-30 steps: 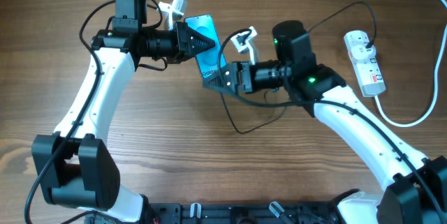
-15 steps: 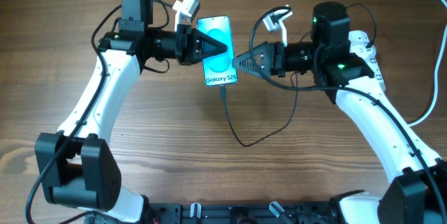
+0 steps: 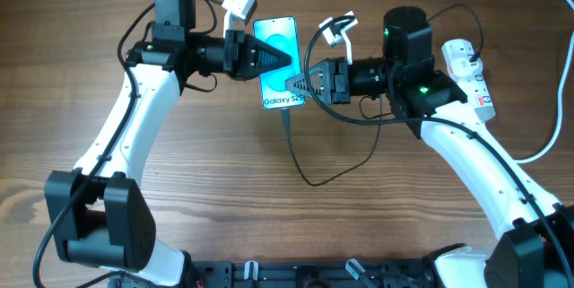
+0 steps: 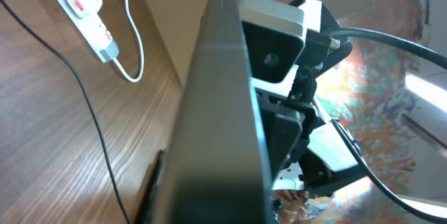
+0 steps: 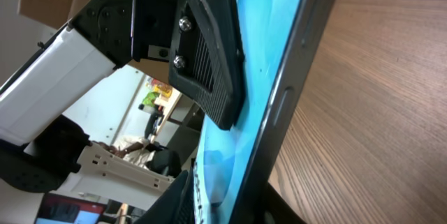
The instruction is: Plug charger to phone and switch on socket
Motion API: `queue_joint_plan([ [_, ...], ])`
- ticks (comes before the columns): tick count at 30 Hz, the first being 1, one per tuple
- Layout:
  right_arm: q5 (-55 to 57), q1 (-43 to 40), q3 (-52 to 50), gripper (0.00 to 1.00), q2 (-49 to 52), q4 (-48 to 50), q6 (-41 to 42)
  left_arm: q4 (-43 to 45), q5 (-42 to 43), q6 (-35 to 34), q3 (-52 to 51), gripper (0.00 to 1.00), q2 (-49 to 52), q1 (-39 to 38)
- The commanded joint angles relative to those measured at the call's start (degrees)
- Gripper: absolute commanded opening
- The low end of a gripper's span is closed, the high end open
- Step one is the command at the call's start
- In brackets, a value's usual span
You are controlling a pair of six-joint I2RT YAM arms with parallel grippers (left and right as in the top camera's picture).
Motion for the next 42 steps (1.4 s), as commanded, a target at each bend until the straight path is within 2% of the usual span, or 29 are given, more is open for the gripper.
queue_joint_plan([
  [1, 0.59, 0.44, 1.09, 0.33, -0.31, 0.24, 0.11, 3.04, 1.20, 0.52, 0.11, 0.04, -1.05, -0.48],
  [7, 0.35, 0.42, 1.03, 0.32, -0.31, -0.48, 0.57, 7.69, 2.75, 0.50, 0.11, 0.04, -1.05, -3.34],
  [12, 0.35, 0.42, 0.94, 0.08, -0.31, -4.31, 1.27, 9.99, 3.96, 0.50, 0.11, 0.04, -1.05, -3.58],
  [13, 0.37, 0.42, 0.94, 0.06, -0.31, -4.24, 1.92, 10.14, 3.96, 0.50, 0.11, 0.04, -1.05, -3.58],
  [17, 0.37, 0.42, 0.94, 0.04, -0.31, -4.00, 3.13, 10.12, 2.34, 0.50, 0.11, 0.20, -1.05, -3.58],
  [18, 0.37, 0.42, 0.94, 0.04, -0.31, -4.00, 3.13, 10.10, 1.51, 0.46, 0.11, 0.34, -1.05, -3.58],
  [19, 0.37, 0.42, 0.94, 0.04, -0.31, -4.00, 3.21, 10.10, 0.26, 0.48, 0.11, 0.68, -1.05, -3.58],
  [20, 0.37, 0.42, 0.94, 0.04, -0.33, -4.00, 3.52, 10.10, -1.27, 0.48, 0.11, 0.91, -1.05, -3.58],
  [21, 0.37, 0.42, 0.94, 0.04, -0.33, -4.00, 3.52, 10.10, -3.41, 0.48, 0.11, 0.99, -1.05, -3.56],
  [25, 2.54, 0.35, 0.94, 0.04, -0.31, -4.17, 2.84, 6.97, -15.50, 0.44, 0.11, 1.00, -1.05, -2.58],
  [28, 10.49, 0.37, 0.83, 0.04, -0.31, -7.48, 1.11, -2.89, -31.82, 0.28, 0.11, 1.00, -1.05, -1.18],
  [32, 18.43, 0.37, -0.66, 0.04, 0.52, -10.82, -2.05, -12.98, -48.19, 0.31, 0.11, 1.00, -1.05, -0.24],
  [42, 20.28, 0.44, -0.72, 0.04, 16.98, -9.62, -3.10, -22.08, -65.92, 0.28, 0.11, 1.00, -1.05, -0.24],
])
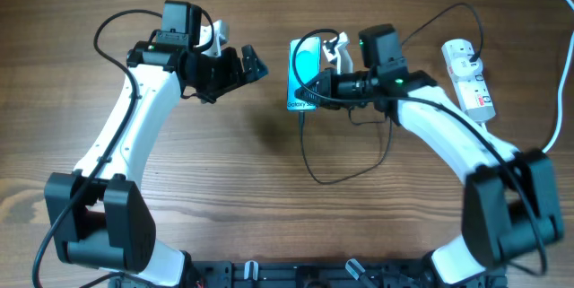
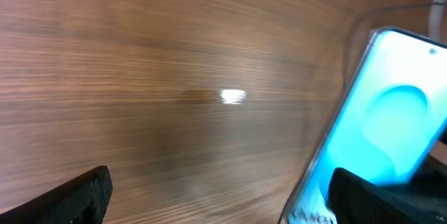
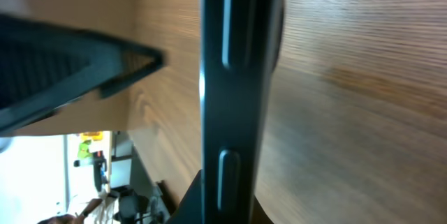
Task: Plug charger to phone and switch on socket
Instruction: 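Lower the phone flat onto the table with the right gripper and release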
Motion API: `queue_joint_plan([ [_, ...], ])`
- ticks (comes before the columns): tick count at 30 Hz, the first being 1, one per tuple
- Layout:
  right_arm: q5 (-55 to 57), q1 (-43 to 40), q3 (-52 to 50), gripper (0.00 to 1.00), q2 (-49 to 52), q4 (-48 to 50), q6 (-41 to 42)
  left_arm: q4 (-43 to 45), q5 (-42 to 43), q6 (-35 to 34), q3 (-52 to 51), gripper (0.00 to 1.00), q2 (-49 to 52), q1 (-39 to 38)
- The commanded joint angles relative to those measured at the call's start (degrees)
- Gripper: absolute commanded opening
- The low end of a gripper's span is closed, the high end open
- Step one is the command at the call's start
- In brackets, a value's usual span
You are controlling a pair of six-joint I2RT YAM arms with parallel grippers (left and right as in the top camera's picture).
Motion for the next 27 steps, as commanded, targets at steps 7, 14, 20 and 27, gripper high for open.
queue_joint_plan([
  [7, 0.02, 1.75, 0.07, 0.04, 15.13, 5.22, -1.66, -2.27, -9.14, 0.35, 0.00, 1.00, -0.72, 0.11],
  [14, 9.22, 5.25, 0.07, 0.08, 16.90, 7.08, -1.66, -2.27, -9.14, 0.35, 0.00, 1.00, -0.72, 0.11],
  [20, 9.55, 5.66, 0.07, 0.30, 16.90, 7.74, -1.62, -2.29, -9.16, 0.35, 0.00, 1.00, -0.72, 0.11],
  [27, 9.88, 5.77, 0.07, 0.53, 16.87, 8.37, -0.04, -2.27, -9.14, 0.35, 0.00, 1.00, -0.72, 0.11],
])
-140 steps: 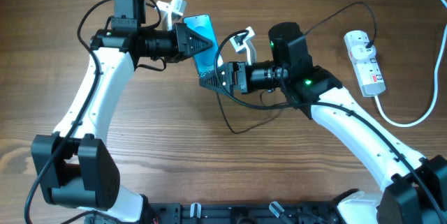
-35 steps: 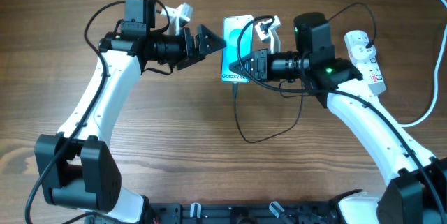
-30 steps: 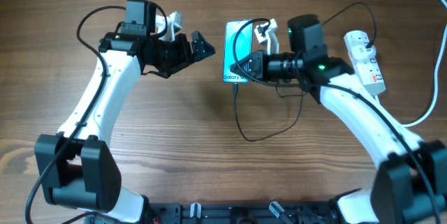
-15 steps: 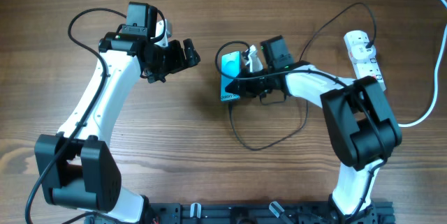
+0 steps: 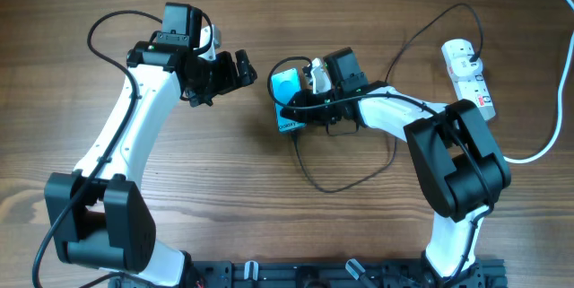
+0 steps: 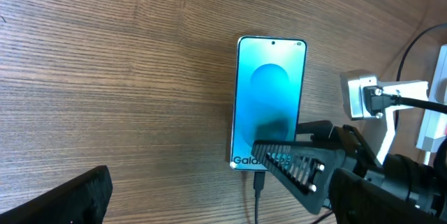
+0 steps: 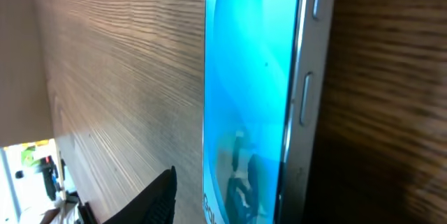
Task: Plug charger to phone and switch on socket
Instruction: 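Lower the phone flat onto the table with the right gripper and release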
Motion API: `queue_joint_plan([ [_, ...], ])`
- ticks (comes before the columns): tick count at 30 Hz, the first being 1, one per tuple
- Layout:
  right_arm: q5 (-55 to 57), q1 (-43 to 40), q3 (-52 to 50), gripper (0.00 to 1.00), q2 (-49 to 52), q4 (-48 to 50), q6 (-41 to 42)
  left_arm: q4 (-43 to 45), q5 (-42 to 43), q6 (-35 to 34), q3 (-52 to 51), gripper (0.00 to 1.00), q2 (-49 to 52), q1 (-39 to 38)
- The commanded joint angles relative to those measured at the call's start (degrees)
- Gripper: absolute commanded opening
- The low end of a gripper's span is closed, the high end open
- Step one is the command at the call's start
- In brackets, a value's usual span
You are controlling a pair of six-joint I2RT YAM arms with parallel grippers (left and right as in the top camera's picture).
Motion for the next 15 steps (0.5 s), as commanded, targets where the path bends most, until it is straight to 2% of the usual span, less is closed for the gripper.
queue_joint_plan([
  [1, 0.37, 0.48, 0.07, 0.55, 0.37, -0.48, 0.87, -0.02, -0.79, 0.33, 0.00, 1.00, -0.72, 0.11],
  [8, -1.64, 1.95, 0.07, 0.80, 0.37, -0.66, 2.36, -0.02, -0.79, 0.33, 0.00, 1.00, -0.72, 0.11],
  [12, -1.66, 2.69, 0.07, 0.85, 0.37, -0.90, 2.34, -0.02, -0.79, 0.33, 0.00, 1.00, -0.72, 0.11],
  [15, -0.96, 4.61, 0.07, 0.96, 0.37, -0.90, 2.34, -0.04, -0.79, 0.33, 0.00, 1.00, -0.72, 0.11],
])
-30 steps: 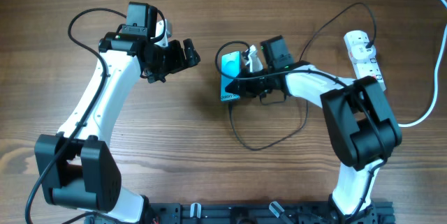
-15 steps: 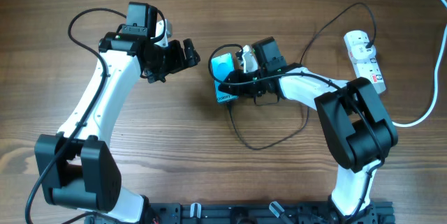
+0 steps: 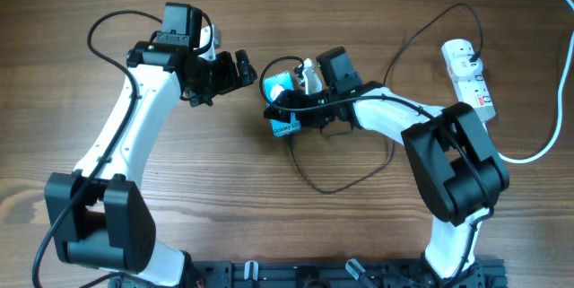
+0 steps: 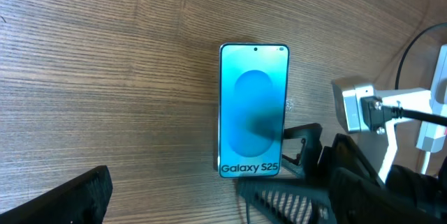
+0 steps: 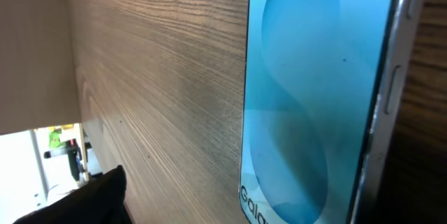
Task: Plug charger to phone and switch on socket
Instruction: 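Lower the phone flat onto the table with the right gripper and release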
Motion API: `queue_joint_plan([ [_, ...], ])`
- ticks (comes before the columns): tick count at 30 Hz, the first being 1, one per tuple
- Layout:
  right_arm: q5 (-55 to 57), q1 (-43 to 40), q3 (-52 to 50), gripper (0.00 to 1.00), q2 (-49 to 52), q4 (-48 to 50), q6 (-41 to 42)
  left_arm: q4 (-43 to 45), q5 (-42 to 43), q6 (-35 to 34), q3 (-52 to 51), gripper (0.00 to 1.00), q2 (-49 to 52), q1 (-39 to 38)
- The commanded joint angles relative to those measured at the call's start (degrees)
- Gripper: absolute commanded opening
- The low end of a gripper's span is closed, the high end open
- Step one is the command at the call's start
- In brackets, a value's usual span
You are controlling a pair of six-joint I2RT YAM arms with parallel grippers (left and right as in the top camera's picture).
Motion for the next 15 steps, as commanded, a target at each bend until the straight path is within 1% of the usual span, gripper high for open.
queue_joint_plan([
  [1, 4.28, 2.91, -0.74, 0.98, 1.07, -1.05, -0.02, -0.02, -0.81, 0.33, 0.00, 1.00, -0.72, 0.11],
  [4, 11.06, 3.69, -0.74, 0.99, 1.07, -1.29, -0.07, -0.02, -0.79, 0.33, 0.00, 1.00, -0.72, 0.11],
  [9, 12.04, 3.04, 0.17, 1.00, 0.94, -3.23, -0.31, -0.02, -0.79, 0.33, 0.00, 1.00, -0.72, 0.11],
  [15, 13.11, 1.55, 1.42, 1.00, -0.81, -6.29, -2.82, -0.02, -0.79, 0.33, 0.00, 1.00, -0.72, 0.11],
])
